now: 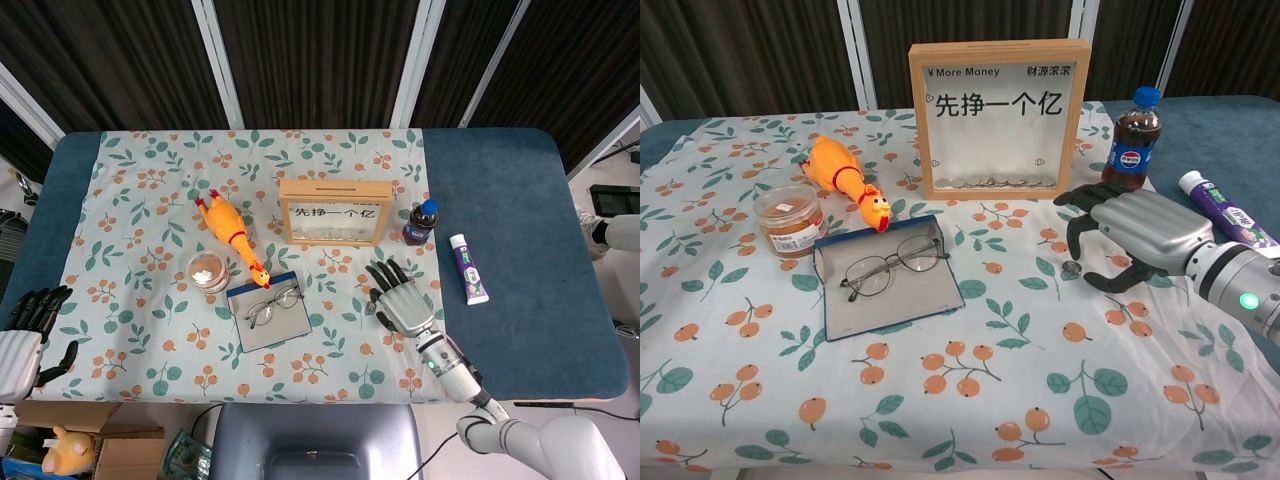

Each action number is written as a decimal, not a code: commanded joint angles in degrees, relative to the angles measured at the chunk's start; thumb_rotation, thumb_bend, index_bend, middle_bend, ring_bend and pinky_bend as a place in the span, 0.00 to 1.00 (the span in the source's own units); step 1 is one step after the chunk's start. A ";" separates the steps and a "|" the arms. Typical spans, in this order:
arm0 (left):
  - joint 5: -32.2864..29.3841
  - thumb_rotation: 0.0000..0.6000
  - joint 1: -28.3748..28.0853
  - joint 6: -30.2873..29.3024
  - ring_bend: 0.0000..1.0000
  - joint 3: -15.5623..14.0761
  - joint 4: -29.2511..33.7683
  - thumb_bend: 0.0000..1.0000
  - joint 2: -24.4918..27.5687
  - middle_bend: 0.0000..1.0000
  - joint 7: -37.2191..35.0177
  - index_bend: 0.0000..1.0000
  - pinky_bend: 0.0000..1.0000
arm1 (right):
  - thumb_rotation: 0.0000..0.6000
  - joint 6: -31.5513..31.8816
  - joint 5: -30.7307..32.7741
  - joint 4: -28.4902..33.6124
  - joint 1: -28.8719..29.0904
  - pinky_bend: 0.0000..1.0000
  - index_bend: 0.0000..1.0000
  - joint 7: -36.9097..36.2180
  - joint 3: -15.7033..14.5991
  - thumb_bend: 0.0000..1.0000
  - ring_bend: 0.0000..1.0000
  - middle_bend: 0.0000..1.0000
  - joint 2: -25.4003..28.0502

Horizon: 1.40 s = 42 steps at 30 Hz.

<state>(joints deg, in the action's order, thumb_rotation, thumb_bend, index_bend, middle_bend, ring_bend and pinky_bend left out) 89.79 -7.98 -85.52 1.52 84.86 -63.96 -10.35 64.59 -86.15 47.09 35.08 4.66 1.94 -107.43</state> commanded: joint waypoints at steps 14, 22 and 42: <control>-0.09 1.00 0.08 -0.14 0.01 0.06 -0.03 0.45 -0.03 0.07 -0.10 0.00 0.01 | 1.00 -2.10 0.41 1.63 0.23 0.07 0.58 2.00 0.79 0.51 0.00 0.19 0.54; -0.33 1.00 0.13 -0.11 0.01 0.16 0.17 0.45 -0.01 0.07 0.05 0.00 0.01 | 1.00 -2.62 0.55 2.61 0.43 0.07 0.58 3.13 1.24 0.51 0.00 0.19 0.88; -0.32 1.00 0.32 -0.54 0.01 0.29 0.11 0.45 -0.02 0.07 -0.08 0.00 0.01 | 1.00 -4.22 0.91 3.76 0.71 0.07 0.57 5.26 1.50 0.51 0.00 0.19 1.37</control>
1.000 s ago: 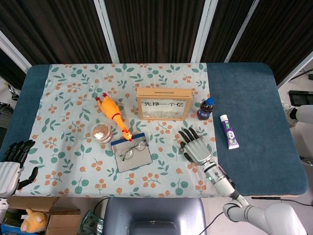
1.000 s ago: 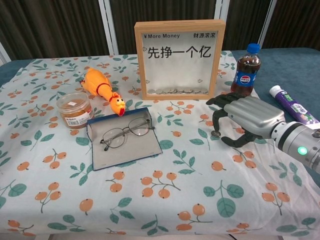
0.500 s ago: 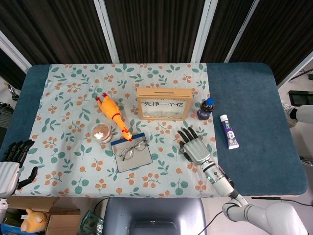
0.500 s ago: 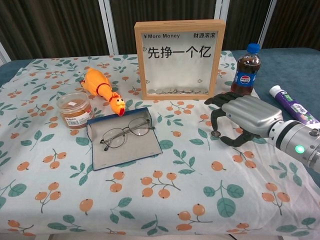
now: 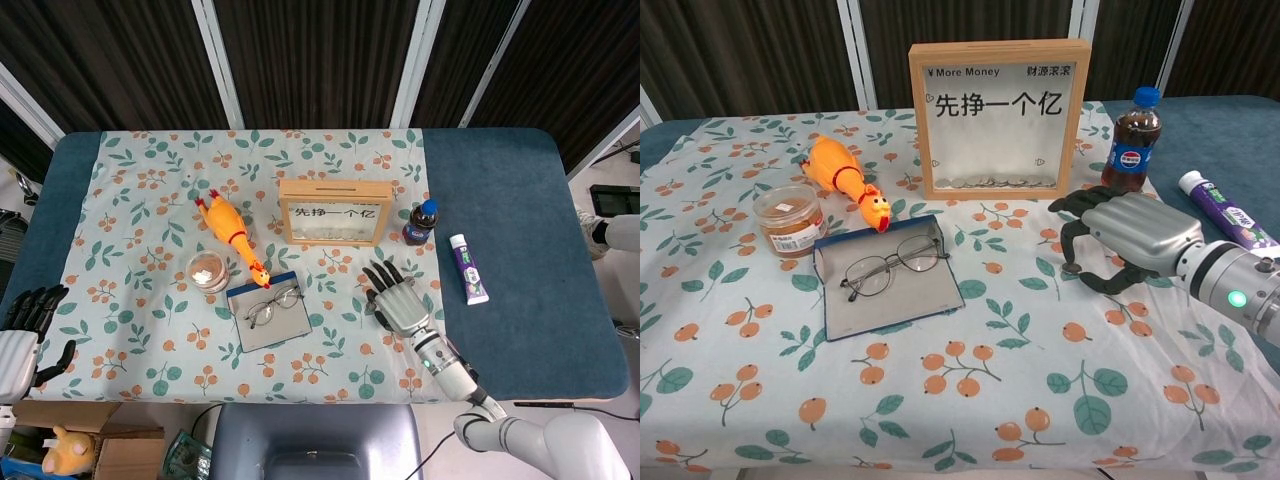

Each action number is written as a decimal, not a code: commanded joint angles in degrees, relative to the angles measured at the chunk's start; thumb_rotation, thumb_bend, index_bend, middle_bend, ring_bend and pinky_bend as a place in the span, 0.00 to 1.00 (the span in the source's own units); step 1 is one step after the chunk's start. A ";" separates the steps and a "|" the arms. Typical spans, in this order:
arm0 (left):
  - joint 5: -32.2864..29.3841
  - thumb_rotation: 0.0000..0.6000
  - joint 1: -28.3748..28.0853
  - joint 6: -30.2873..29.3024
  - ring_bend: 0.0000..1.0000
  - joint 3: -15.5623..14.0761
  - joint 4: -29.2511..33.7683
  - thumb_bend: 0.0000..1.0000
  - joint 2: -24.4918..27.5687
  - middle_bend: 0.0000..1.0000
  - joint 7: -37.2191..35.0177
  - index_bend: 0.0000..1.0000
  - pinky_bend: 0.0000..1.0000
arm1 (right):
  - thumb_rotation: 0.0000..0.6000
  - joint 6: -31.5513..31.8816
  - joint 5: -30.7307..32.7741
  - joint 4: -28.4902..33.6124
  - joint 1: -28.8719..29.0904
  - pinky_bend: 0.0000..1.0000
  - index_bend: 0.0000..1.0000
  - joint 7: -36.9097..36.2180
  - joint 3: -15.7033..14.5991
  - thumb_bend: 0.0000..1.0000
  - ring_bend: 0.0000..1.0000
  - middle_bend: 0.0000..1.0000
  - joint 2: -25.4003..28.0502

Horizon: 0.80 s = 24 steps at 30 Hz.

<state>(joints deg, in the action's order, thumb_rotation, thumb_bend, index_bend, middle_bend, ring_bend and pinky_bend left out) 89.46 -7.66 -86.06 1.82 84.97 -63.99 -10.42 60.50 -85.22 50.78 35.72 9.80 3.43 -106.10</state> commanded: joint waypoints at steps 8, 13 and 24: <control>0.08 1.00 0.00 0.01 0.01 -0.02 0.07 0.45 0.09 0.07 -0.13 0.00 0.01 | 1.00 -0.66 0.31 0.36 0.40 0.07 0.59 0.69 0.43 0.51 0.00 0.19 0.01; 0.02 1.00 0.07 -0.07 0.01 0.01 -0.05 0.45 0.11 0.07 -0.30 0.00 0.01 | 1.00 -0.93 0.41 0.52 0.79 0.07 0.61 1.28 0.72 0.52 0.00 0.19 -0.08; 0.11 1.00 0.12 -0.16 0.01 -0.01 -0.11 0.45 0.15 0.07 -0.41 0.00 0.01 | 1.00 -2.30 1.00 0.24 1.45 0.07 0.62 2.82 0.99 0.59 0.00 0.19 -0.30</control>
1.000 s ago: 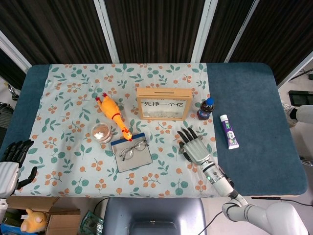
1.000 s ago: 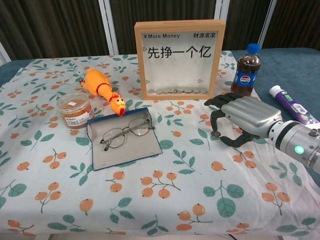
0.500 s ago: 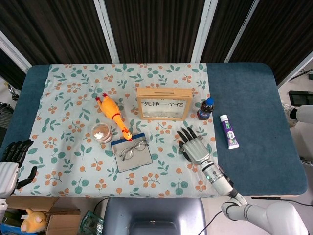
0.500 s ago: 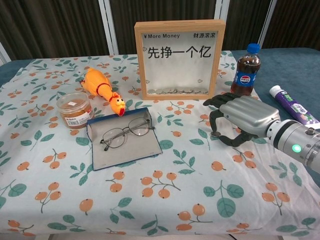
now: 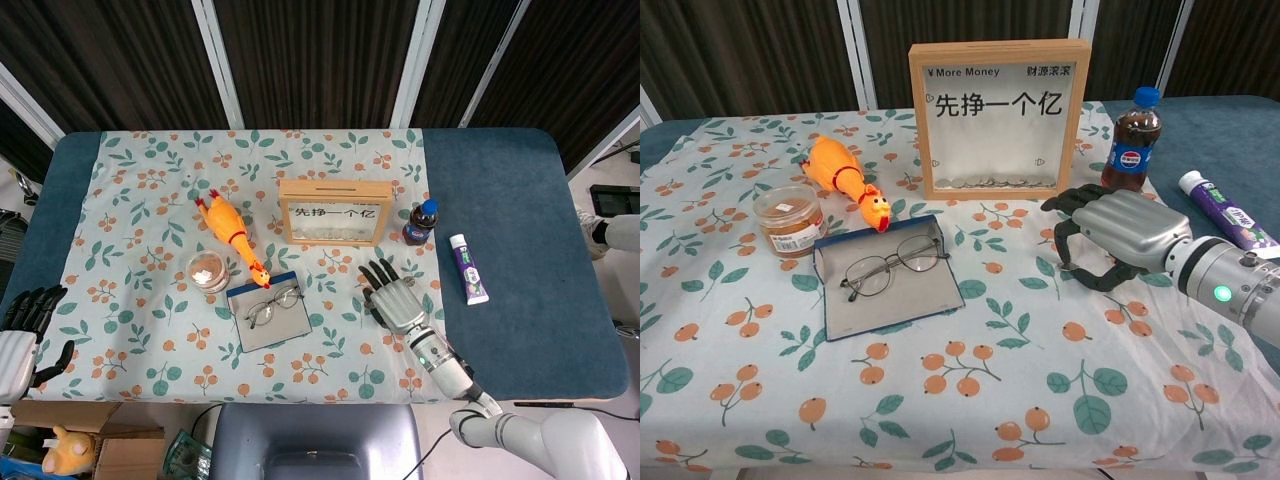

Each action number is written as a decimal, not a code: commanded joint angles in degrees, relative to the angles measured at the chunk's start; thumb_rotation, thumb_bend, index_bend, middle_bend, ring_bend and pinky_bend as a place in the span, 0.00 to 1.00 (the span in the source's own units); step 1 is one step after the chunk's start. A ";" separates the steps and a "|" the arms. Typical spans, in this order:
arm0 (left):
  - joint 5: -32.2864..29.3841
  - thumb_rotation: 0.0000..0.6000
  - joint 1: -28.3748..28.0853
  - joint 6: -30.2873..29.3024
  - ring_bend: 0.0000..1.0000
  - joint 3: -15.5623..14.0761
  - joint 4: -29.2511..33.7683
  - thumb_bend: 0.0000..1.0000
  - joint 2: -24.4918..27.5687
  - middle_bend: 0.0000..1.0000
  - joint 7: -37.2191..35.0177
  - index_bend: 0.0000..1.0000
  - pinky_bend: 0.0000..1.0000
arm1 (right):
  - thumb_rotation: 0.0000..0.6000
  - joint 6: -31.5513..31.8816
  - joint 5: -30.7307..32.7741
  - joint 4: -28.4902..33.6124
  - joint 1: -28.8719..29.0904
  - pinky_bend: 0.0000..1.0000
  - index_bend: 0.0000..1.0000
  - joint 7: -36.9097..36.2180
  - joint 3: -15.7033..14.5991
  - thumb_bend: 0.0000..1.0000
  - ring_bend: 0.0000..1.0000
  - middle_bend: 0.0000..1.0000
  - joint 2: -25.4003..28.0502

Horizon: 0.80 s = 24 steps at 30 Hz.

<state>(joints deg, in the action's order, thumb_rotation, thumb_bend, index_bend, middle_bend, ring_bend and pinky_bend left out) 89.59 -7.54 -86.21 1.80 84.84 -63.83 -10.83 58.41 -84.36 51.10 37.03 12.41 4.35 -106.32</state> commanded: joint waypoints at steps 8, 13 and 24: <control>-0.18 1.00 0.04 0.02 0.01 0.09 -0.01 0.45 0.00 0.07 -0.06 0.00 0.01 | 1.00 -0.57 0.28 -0.12 0.59 0.07 0.62 0.17 0.32 0.59 0.00 0.19 -0.24; -0.19 1.00 0.06 -0.06 0.01 0.12 0.01 0.45 0.03 0.07 -0.13 0.00 0.01 | 1.00 -0.41 0.22 0.00 0.72 0.07 0.62 -0.13 0.47 0.59 0.00 0.19 -0.22; -0.33 1.00 0.10 0.01 0.01 0.16 0.03 0.45 0.10 0.07 -0.36 0.00 0.01 | 1.00 -1.37 1.23 0.89 1.55 0.07 0.62 1.27 1.33 0.68 0.00 0.19 -0.11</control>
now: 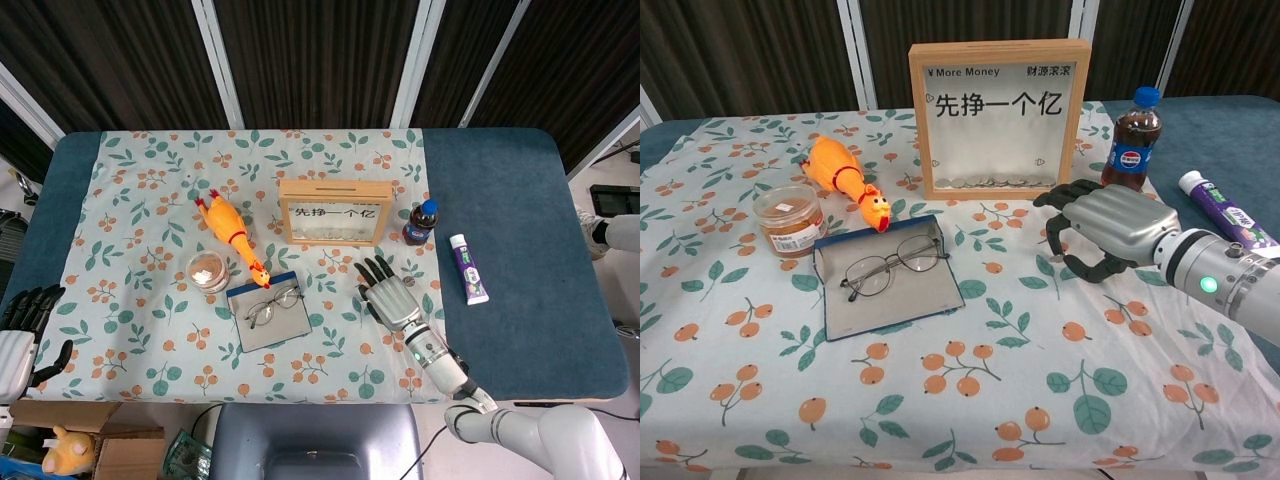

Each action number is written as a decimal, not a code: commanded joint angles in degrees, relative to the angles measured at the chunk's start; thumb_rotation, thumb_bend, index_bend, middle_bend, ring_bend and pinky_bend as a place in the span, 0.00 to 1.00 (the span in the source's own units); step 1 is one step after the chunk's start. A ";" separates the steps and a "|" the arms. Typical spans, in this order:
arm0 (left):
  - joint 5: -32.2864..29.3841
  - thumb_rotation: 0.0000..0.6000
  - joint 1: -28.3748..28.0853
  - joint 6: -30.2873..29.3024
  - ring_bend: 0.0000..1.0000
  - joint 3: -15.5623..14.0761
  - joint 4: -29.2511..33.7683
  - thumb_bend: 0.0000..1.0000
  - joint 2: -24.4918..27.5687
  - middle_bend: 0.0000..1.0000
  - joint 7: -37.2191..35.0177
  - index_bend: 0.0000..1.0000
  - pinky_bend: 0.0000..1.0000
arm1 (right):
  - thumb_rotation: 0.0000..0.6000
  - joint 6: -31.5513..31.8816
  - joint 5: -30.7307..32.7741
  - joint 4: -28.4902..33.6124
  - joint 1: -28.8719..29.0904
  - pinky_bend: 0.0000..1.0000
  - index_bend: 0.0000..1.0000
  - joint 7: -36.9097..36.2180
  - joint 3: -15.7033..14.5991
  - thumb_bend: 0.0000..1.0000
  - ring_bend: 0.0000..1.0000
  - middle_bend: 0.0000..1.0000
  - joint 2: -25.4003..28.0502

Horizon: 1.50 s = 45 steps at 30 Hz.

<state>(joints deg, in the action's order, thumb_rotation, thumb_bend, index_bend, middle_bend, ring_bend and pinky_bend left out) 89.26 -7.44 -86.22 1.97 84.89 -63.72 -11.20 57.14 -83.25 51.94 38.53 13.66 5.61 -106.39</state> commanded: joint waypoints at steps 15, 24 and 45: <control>0.08 1.00 -0.02 0.20 0.01 -0.09 0.11 0.45 0.17 0.07 -0.43 0.00 0.01 | 1.00 1.43 -0.21 -2.01 0.39 0.08 0.69 -0.95 0.39 0.69 0.00 0.21 -1.57; 0.18 1.00 -0.01 0.13 0.01 -0.10 0.05 0.45 0.22 0.08 -0.63 0.00 0.01 | 1.00 4.32 -1.12 -1.72 0.31 0.10 0.71 -1.98 0.87 0.69 0.01 0.23 -1.66; 0.20 1.00 -0.70 1.40 0.01 -0.26 0.12 0.44 -0.06 0.08 0.19 0.00 0.01 | 1.00 16.25 1.16 14.83 9.40 0.10 0.71 16.20 19.27 0.69 0.01 0.23 6.67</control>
<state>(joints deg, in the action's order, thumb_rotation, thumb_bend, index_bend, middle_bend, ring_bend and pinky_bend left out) 89.48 -8.14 -84.83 1.71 85.02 -63.79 -10.99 75.21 -84.71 65.39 45.03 26.11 21.47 -100.61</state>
